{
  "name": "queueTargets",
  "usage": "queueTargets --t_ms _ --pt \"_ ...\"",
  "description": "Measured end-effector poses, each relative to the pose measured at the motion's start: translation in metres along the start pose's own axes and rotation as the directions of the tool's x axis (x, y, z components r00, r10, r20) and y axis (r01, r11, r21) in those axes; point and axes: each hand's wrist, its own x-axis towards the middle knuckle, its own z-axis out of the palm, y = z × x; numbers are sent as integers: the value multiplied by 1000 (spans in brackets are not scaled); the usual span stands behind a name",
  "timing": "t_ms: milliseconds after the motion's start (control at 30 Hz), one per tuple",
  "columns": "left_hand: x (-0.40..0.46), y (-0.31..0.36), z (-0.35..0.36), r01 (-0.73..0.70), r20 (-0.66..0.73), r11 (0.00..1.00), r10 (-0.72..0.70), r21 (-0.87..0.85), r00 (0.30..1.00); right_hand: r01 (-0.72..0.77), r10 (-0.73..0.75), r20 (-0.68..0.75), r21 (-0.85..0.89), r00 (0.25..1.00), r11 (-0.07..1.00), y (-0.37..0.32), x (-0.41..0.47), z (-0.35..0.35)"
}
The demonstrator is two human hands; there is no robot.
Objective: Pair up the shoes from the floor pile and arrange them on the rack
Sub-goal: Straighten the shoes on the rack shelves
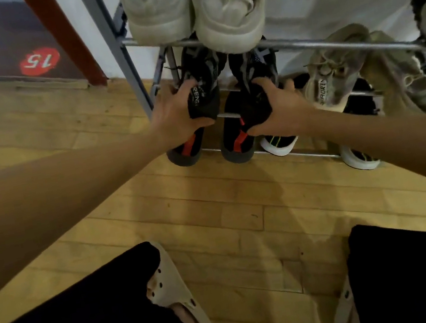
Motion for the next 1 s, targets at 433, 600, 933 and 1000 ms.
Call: queueTargets --t_ms 433,600,933,1000 --pt "-4 7 3 63 -84 997 -60 37 995 75 -62 -320 28 945 997 -50 -11 33" --pt "-7 -4 -10 71 -75 995 -66 63 995 82 -70 -331 23 941 996 -62 -5 36" --pt "-18 11 -18 116 -69 987 -108 113 992 30 -47 -280 -65 959 997 -64 -4 35" --pt "-28 20 -19 82 -148 983 -57 167 987 64 -83 -268 -79 960 995 -58 -12 31"
